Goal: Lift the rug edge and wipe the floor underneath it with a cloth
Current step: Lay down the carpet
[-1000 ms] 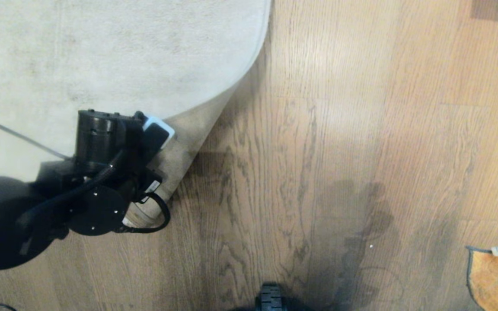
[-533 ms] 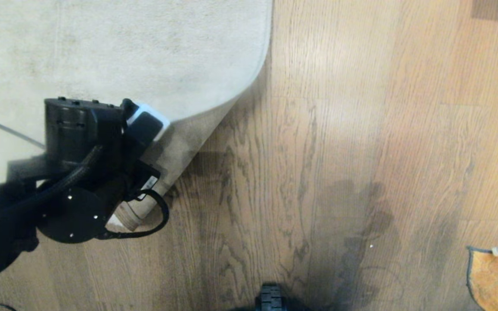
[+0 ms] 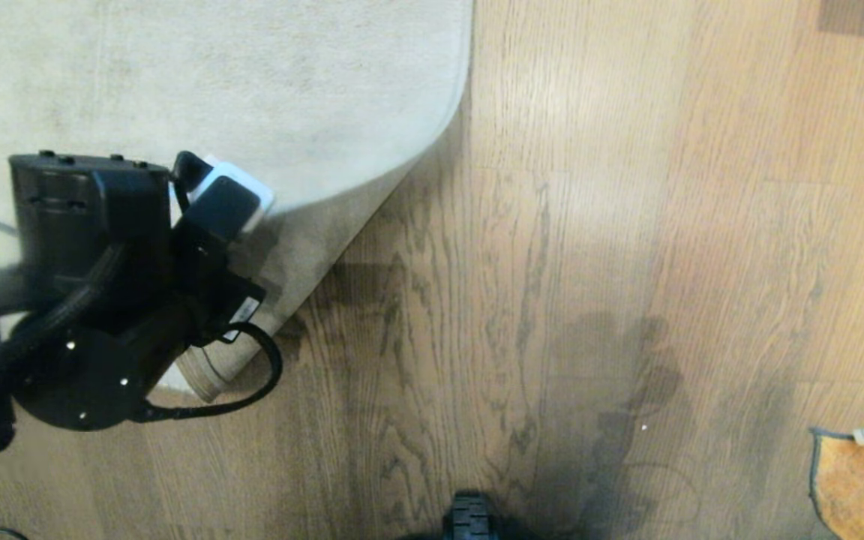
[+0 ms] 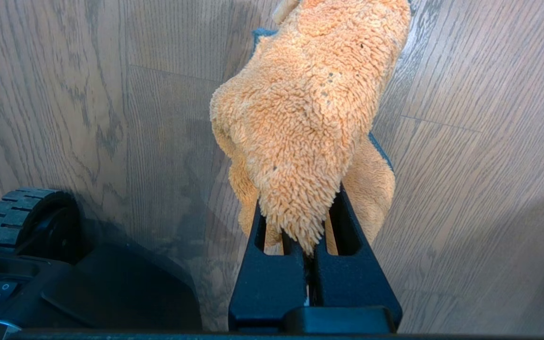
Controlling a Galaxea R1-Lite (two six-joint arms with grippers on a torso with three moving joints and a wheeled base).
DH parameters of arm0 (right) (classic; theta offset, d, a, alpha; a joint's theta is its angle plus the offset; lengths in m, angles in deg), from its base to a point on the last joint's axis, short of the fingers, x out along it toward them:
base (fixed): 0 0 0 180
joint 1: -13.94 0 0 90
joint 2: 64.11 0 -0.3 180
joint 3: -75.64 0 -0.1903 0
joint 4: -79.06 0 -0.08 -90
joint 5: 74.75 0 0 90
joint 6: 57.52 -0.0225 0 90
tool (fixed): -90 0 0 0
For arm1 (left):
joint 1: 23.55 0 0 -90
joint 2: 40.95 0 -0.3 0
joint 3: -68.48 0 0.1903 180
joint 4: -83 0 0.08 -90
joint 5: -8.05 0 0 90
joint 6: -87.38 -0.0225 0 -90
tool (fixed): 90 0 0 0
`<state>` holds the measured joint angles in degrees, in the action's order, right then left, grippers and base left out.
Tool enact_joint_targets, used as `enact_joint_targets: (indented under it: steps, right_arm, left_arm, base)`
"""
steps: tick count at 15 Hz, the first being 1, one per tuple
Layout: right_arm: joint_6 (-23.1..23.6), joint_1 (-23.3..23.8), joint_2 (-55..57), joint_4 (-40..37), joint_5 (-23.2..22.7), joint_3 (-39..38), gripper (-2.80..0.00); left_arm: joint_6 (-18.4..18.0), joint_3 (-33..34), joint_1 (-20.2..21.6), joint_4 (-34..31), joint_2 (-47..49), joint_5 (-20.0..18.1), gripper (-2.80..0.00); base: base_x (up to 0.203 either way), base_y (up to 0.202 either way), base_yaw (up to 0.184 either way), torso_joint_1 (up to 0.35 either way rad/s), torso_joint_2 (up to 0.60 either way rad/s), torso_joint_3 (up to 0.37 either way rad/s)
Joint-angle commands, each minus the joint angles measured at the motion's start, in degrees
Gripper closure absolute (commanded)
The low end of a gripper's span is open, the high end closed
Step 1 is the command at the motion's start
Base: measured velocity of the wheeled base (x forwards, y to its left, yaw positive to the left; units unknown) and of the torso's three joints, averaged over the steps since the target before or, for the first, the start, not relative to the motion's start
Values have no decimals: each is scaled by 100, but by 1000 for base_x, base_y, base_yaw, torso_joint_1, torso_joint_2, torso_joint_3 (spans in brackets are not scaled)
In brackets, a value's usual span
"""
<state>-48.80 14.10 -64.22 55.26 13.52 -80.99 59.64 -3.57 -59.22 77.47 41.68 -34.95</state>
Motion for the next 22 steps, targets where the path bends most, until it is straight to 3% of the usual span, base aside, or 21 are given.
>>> enact_joint_targets:
  steps: [1,16,17,18,22]
  right_arm:
    - [7,2,11,0,-3,0,0]
    - [7,-5,11,0,-3,0,0]
    - [7,-1,11,0,-3,0,0]
    - [7,2,11,0,-3,0,0]
    - [7,-5,11,0,-3,0,0]
  left_arm:
    - [-10,45,-148,18,-187,32,0]
    - [339,631,-510,-7,-635,29,0]
    - [339,641,-519,0,-635,27,-269]
    - [341,641,-519,9,-635,20,-280]
    - [616,683,-519,16,-678,3,-280]
  base:
    - [0,0,0,0,0,0]
    - [0,0,0,0,0,0]
    - [0,0,0,0,0,0]
    - [0,0,0,0,0,0]
    - [0,0,0,0,0,0]
